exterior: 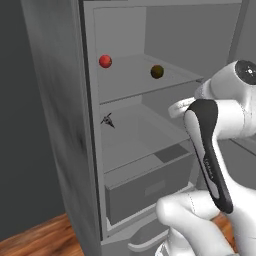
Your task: Transport the steak and avocado to the fridge. Place the steak on the rack containing meat and place the avocado on the rack containing the vegetable, ensuring meats and vegetables are on different racks.
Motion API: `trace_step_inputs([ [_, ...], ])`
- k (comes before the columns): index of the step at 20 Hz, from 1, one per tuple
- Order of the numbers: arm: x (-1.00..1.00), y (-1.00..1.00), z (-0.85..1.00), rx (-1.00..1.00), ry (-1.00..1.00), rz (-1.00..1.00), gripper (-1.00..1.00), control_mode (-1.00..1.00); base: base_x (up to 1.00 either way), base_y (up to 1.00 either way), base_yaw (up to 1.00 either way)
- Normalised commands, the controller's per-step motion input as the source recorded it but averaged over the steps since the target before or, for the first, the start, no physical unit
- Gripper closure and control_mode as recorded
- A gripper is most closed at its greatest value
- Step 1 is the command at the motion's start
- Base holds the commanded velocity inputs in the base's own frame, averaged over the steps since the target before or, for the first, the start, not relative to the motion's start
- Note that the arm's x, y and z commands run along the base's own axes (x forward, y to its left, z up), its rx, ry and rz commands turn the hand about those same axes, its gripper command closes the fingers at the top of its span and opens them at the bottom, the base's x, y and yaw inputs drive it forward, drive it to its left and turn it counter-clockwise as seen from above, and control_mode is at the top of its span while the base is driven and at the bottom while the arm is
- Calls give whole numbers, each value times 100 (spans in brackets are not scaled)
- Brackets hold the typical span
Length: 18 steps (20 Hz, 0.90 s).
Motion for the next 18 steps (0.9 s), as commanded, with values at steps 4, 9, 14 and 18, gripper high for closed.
trace_step_inputs([
  [4, -91, -5, 0, 8, 8, -8, -100, -100, 0, 0, 0],
  [9, -51, 0, 0, 0, 0, -18, -100, -100, 0, 0, 0],
  [14, -41, 0, 1, 0, 1, -17, -100, -100, 0, 0, 0],
  [18, 0, 0, 0, 0, 0, 0, -100, 100, -93, -7, -17],
])
